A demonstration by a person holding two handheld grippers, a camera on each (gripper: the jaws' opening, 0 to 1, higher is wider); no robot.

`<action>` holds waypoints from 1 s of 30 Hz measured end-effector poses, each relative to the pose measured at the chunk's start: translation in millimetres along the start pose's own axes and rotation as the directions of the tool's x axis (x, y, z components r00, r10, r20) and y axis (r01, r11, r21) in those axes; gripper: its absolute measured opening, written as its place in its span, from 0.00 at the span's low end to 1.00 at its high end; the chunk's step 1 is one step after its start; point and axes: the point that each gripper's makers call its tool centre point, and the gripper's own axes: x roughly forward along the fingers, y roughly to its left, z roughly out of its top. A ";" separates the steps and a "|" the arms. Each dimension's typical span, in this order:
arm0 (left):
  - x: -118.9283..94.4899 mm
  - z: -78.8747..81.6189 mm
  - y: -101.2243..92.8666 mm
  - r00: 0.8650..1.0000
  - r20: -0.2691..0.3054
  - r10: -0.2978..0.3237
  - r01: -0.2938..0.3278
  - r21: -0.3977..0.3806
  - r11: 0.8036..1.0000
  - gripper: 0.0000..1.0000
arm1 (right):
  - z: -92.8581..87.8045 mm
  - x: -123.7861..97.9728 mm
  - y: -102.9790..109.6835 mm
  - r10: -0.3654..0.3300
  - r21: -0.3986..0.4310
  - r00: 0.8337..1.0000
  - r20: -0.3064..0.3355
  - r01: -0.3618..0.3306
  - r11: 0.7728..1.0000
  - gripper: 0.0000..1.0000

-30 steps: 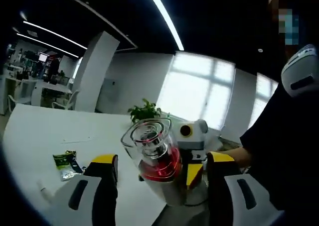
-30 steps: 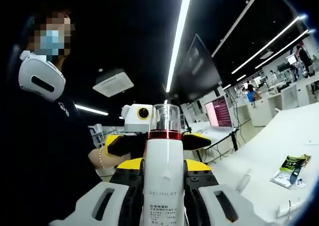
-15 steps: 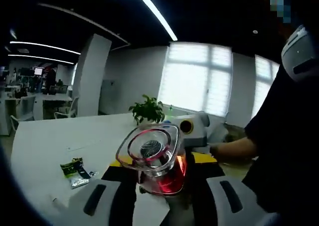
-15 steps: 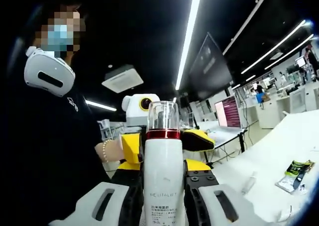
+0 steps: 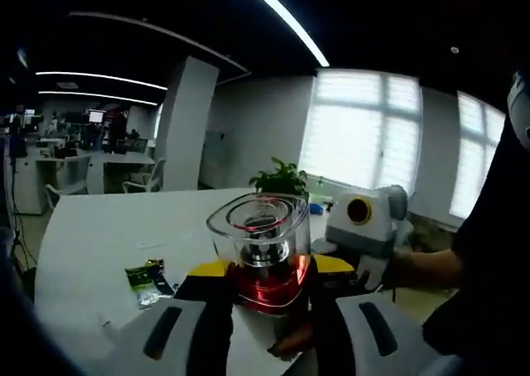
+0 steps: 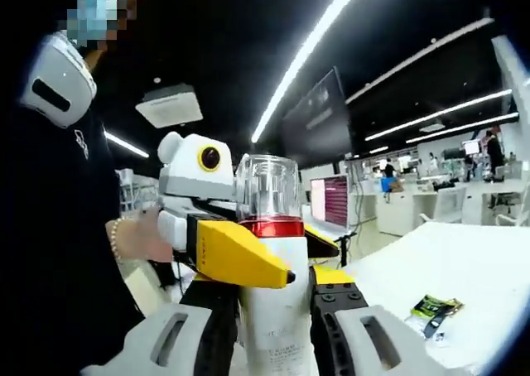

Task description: Arrange the skincare products in the storage area until every visible bottle or jar stands upright without overlapping.

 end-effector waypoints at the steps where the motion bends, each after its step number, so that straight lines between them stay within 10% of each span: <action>1: 2.4 1.0 2.3 1.000 0.000 0.015 -0.015 0.000 1.000 0.31 | -1.0 1.4 -1.9 -0.032 -0.037 0.999 -0.024 0.031 0.999 0.28; 11: 0.5 19.7 15.4 0.981 0.039 0.191 -0.189 -0.049 0.981 0.31 | 7.0 1.2 -25.9 -0.386 -0.108 0.922 0.020 0.386 0.916 0.31; 18: -1.4 45.0 5.9 0.955 0.136 0.265 -0.275 0.064 0.959 0.31 | 21.7 -6.2 -31.3 -0.558 -0.236 0.827 0.061 0.555 0.797 0.28; 22: -3.0 53.8 -5.0 0.951 0.164 0.264 -0.285 0.118 0.951 0.30 | 32.2 -13.0 -36.6 -0.559 -0.179 0.823 0.098 0.568 0.804 0.24; 30: 0.1 55.2 -17.4 0.960 0.169 0.222 -0.255 0.207 0.945 0.29 | 35.8 -21.2 -28.6 -0.462 0.091 0.873 0.156 0.453 0.887 0.21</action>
